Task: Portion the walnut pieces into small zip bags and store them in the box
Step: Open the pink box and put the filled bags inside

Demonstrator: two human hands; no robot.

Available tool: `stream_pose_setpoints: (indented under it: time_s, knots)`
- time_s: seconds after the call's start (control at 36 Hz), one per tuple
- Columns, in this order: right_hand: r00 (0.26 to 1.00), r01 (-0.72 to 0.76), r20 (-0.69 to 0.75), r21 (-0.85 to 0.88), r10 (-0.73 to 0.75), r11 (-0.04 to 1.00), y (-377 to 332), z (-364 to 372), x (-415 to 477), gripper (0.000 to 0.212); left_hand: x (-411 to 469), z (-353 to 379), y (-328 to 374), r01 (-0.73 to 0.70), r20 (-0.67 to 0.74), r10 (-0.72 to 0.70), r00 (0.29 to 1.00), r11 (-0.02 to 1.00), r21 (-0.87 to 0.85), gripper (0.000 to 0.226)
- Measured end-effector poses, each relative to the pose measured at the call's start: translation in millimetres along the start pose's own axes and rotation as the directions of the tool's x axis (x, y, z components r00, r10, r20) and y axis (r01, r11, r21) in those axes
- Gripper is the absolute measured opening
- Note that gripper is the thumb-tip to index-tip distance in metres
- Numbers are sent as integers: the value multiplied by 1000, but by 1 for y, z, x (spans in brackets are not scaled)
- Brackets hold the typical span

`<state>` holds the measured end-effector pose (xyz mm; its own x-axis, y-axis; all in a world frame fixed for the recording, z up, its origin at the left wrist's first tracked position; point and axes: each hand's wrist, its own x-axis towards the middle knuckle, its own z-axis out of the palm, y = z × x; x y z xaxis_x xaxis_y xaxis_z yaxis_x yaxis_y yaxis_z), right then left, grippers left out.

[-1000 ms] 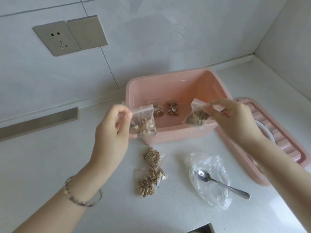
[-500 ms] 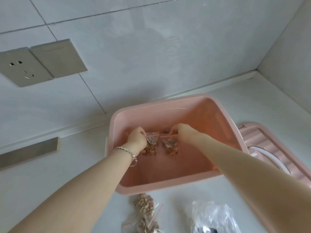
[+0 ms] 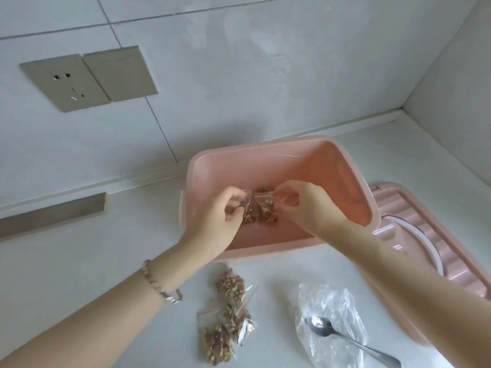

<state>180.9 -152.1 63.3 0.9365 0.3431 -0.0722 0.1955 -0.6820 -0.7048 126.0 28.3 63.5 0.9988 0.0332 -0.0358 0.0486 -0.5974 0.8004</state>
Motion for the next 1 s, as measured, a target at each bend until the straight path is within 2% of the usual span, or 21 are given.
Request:
stream_pose_setpoints:
  time_s: [0.06, 0.14, 0.22, 0.33, 0.39, 0.44, 0.56, 0.67, 0.78, 0.86, 0.94, 1.0]
  knots:
    - [996, 92, -21, 40, -91, 995, -17, -1, -36, 15, -39, -6, 1, -80, -32, 80, 996, 996, -26, 22]
    - [986, 158, 47, 7, -158, 987, -24, 15, -76, 18, -87, -5, -15, -95, -51, 91, 995, 992, -82, 22]
    - [978, 132, 171, -67, -119, 989, -15, 46, -100, 19, -120, 9, -50, 27, -10, -28, 1000, 994, -103, 30]
    - [958, 136, 279, -246, -64, 960, 11, 95, -113, 39, -148, 31, -97, 257, 108, -257, 960, 966, 17, 28]
    - [953, 146, 301, -358, -34, 922, 22, 116, -113, 52, -153, 39, -111, 346, 103, -349, 931, 937, 43, 21]
    - [956, 145, 294, -445, -9, 883, 31, 134, -112, 60, -154, 45, -116, 417, 97, -419, 903, 908, 44, 24]
    - [962, 140, 273, -519, 9, 843, 38, 159, -110, 55, -149, 56, -117, 525, 99, -524, 846, 851, 9, 40]
    - [977, 100, 213, -531, 18, 842, 36, 165, -106, 27, -141, 64, -118, 581, 130, -577, 807, 814, 9, 51]
    - [985, 173, 83, -447, -152, 877, 27, 151, -105, 21, -134, 67, -119, 611, 113, -606, 787, 792, -9, 54]
    - [984, 165, -6, -307, -175, 937, 25, 133, -113, 17, -126, 70, -121, 623, 55, -621, 782, 782, -36, 54]
    - [993, 85, -55, -246, -102, 966, 24, 106, -125, 6, -119, 71, -122, 647, 38, -646, 762, 760, -56, 42]
    - [998, 30, -49, -184, -40, 982, 24, 87, -133, 11, -118, 72, -121, 632, 42, -630, 775, 773, -64, 18]
